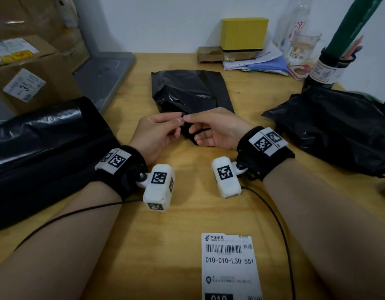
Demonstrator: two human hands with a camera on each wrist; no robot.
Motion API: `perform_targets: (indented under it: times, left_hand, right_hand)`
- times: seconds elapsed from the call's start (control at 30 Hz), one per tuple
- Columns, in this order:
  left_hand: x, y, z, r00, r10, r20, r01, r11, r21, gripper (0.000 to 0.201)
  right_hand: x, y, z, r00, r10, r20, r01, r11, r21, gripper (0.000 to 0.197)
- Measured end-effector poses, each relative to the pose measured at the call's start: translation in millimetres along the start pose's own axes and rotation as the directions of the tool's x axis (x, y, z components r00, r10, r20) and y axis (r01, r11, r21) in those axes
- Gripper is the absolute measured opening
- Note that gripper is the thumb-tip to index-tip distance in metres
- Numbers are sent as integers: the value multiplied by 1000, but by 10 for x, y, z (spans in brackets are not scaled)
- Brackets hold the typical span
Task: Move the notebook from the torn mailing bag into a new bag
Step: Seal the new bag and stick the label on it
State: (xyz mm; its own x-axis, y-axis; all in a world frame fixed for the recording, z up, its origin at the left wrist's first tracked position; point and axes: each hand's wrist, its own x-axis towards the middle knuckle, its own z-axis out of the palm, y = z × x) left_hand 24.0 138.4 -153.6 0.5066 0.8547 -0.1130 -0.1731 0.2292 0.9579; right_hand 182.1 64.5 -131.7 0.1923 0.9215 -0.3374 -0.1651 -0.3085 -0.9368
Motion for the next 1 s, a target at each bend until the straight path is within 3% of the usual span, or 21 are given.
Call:
perform_targets:
  times: [0.43, 0.8, 1.0]
  left_hand:
    - [-29, 20, 12, 1000, 5, -14, -4, 999, 49, 13]
    - [5, 90, 13, 990, -70, -120, 54, 990, -130, 9]
    - [21, 89, -21, 981, -90, -174, 46, 969, -241, 16]
  right_hand:
    - [-65, -49, 90, 994, -48, -95, 42, 997, -71, 24]
    - [-87, -122, 85, 975, -145, -171, 125, 985, -120, 22]
    - [-80, -182, 25, 967, -154, -200, 153, 988, -20, 25]
